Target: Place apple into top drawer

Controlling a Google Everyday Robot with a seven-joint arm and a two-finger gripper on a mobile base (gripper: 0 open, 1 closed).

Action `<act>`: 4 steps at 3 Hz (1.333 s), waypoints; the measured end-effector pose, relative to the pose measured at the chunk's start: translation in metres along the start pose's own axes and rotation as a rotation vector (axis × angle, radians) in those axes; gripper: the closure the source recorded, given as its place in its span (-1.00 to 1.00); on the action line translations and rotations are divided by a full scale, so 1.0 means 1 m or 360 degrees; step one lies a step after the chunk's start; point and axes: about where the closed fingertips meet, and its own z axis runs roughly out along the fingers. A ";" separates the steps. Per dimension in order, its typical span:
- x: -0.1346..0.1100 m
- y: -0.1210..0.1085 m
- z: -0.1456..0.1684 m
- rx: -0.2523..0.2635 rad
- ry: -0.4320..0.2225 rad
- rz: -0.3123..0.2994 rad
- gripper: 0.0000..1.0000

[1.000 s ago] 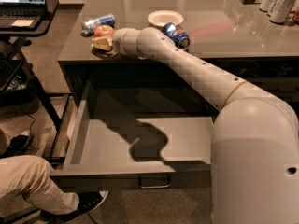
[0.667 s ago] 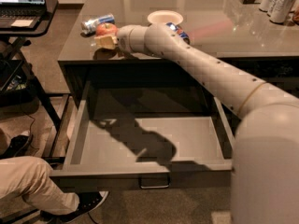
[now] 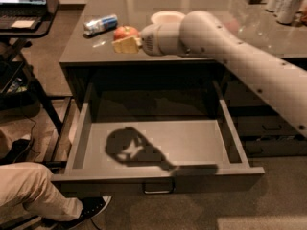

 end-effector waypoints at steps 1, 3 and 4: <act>0.036 0.016 -0.047 -0.0053 0.0218 0.0108 1.00; 0.168 0.017 -0.099 0.0162 0.0697 0.0377 1.00; 0.232 0.012 -0.099 0.0285 0.0782 0.0498 1.00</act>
Offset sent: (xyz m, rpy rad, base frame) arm -0.1572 -0.1220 -0.1241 -0.2642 0.5628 -0.1337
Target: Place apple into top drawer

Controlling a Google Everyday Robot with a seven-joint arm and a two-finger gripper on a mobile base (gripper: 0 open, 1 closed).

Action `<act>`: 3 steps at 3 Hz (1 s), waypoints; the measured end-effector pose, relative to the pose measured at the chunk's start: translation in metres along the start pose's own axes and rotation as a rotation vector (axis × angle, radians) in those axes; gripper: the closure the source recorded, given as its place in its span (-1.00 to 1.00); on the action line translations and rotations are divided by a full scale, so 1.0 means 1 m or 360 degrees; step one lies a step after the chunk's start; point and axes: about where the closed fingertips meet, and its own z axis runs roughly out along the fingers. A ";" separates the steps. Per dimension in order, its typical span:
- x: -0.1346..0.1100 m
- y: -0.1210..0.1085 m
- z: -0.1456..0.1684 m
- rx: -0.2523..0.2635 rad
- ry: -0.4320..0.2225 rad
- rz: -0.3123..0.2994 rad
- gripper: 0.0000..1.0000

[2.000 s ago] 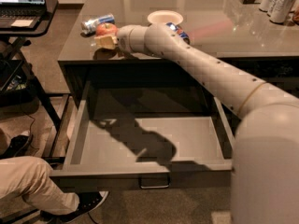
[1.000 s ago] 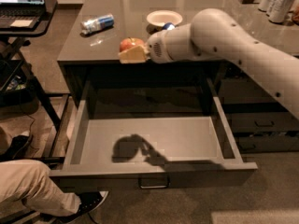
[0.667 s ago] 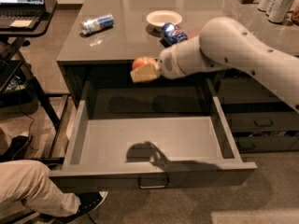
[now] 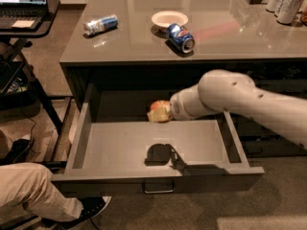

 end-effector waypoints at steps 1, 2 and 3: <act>0.036 -0.013 0.029 0.0051 0.0076 0.0093 1.00; 0.061 -0.024 0.057 0.0085 0.0121 0.0174 0.62; 0.075 -0.035 0.073 0.0118 0.0139 0.0229 0.15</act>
Offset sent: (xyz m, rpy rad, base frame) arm -0.0100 -0.0117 -0.1331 -0.0405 0.1545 -0.1516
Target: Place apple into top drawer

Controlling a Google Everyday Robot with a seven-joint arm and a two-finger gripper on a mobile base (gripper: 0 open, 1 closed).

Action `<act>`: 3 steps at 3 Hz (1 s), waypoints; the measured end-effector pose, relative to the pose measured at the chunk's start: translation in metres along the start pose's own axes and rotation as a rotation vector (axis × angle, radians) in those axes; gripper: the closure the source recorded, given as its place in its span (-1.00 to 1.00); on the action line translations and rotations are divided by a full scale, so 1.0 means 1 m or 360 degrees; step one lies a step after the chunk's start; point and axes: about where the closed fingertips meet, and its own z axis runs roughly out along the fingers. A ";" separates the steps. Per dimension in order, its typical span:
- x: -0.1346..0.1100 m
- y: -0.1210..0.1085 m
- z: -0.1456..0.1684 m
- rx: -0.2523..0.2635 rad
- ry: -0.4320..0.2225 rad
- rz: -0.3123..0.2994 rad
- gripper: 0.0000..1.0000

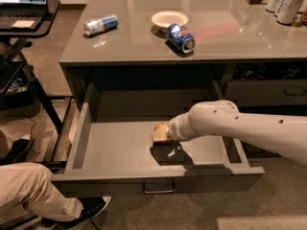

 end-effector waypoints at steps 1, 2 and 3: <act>-0.001 -0.009 0.001 0.0032 -0.0017 0.0020 -0.31; -0.011 -0.016 -0.008 0.0061 -0.0044 0.0018 -0.78; -0.011 -0.015 -0.008 0.0061 -0.0044 0.0018 -1.00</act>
Offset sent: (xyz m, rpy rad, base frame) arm 0.0208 -0.0283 0.0214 -0.0309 -0.0531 -0.0582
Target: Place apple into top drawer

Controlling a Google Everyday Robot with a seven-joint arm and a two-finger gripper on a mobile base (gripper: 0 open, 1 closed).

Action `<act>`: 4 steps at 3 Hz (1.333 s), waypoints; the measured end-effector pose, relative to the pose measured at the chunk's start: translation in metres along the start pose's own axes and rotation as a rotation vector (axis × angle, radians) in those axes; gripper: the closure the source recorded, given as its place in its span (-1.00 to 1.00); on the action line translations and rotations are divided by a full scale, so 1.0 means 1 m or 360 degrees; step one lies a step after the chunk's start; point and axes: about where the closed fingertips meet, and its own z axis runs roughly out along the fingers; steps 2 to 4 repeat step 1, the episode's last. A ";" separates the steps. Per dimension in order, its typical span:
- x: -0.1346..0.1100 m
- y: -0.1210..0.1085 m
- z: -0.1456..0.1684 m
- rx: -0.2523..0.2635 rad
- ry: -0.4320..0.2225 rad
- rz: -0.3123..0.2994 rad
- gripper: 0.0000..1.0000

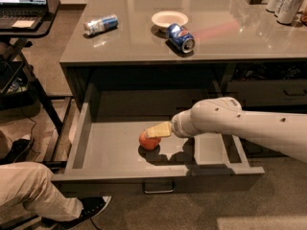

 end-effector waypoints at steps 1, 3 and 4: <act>0.000 0.000 0.000 0.0000 0.0000 0.0000 -1.00; 0.000 0.000 0.000 0.0000 0.0000 0.0000 -1.00; 0.000 0.000 0.000 0.0000 0.0000 0.0000 -1.00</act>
Offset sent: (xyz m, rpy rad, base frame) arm 0.0000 0.0000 0.0000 0.0000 0.0000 0.0000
